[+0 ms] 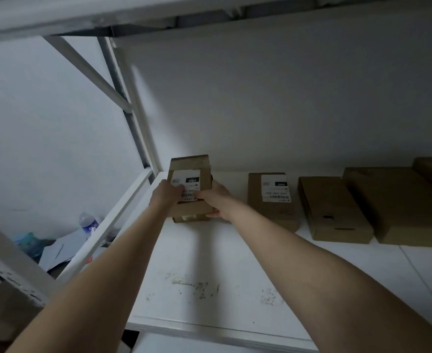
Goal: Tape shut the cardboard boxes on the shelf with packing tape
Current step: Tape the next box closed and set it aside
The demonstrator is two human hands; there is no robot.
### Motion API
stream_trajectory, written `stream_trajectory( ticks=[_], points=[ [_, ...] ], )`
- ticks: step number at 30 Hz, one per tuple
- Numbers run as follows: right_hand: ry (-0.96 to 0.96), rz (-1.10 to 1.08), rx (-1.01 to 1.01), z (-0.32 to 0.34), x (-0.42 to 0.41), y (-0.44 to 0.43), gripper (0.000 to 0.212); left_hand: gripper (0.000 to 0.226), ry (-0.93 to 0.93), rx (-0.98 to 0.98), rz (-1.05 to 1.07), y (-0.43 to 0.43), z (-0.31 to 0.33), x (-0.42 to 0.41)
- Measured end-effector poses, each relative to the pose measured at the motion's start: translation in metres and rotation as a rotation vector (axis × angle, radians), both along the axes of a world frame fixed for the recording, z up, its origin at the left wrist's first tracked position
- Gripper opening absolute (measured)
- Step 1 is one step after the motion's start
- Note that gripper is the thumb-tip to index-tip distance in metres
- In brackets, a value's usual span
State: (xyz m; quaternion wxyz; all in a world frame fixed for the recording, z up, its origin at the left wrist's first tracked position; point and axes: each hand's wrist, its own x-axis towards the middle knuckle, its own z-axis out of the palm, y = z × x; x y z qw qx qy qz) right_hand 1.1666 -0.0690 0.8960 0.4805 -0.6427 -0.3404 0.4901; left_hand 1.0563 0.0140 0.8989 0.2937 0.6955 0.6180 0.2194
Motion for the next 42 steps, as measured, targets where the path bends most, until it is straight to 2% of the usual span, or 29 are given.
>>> stream_trajectory(
  ticks=[3,6,8,10,12,18,22,25,32,33,36,39,42],
  points=[
    [-0.030,0.015,0.010,-0.001,-0.004,0.003,0.049,0.033,0.099,0.042,0.003,0.006,0.005,-0.002],
    [-0.141,-0.035,0.054,0.000,0.006,0.001,0.061,0.042,0.167,0.211,0.004,-0.001,0.018,0.011],
    [-0.231,-0.113,0.057,0.003,0.021,-0.006,0.070,0.048,0.137,0.328,-0.058,-0.012,0.028,0.030],
    [-0.304,-0.189,0.070,0.008,0.042,-0.018,0.067,0.051,0.095,0.363,-0.149,-0.026,0.037,0.057],
    [-0.355,-0.251,0.076,0.013,0.065,-0.034,0.059,0.048,0.079,0.354,-0.239,-0.042,0.041,0.088],
    [-0.491,-0.471,0.008,0.012,0.149,-0.105,0.053,0.044,0.039,0.244,-0.521,-0.110,0.029,0.187],
    [-0.588,-0.626,-0.060,0.008,0.219,-0.175,0.034,0.042,-0.008,0.209,-0.697,-0.175,0.022,0.261],
    [-0.657,-0.708,-0.168,0.005,0.276,-0.236,0.042,0.034,-0.049,0.218,-0.825,-0.237,0.019,0.319],
    [-0.605,-0.881,-0.158,-0.013,0.386,-0.369,0.052,0.015,-0.112,0.215,-0.936,-0.362,0.007,0.434],
    [-0.579,-0.884,-0.156,-0.015,0.398,-0.385,0.053,0.023,-0.112,0.216,-0.923,-0.372,0.004,0.446],
    [-0.471,-0.826,-0.172,-0.025,0.432,-0.418,0.068,0.048,-0.061,0.232,-0.840,-0.393,-0.003,0.468],
    [-0.378,-0.753,-0.163,-0.038,0.457,-0.427,0.082,0.048,-0.005,0.224,-0.738,-0.392,-0.013,0.484],
    [-0.260,-0.714,-0.096,-0.041,0.473,-0.422,0.085,0.043,-0.038,0.167,-0.588,-0.380,-0.010,0.499]
  ],
)
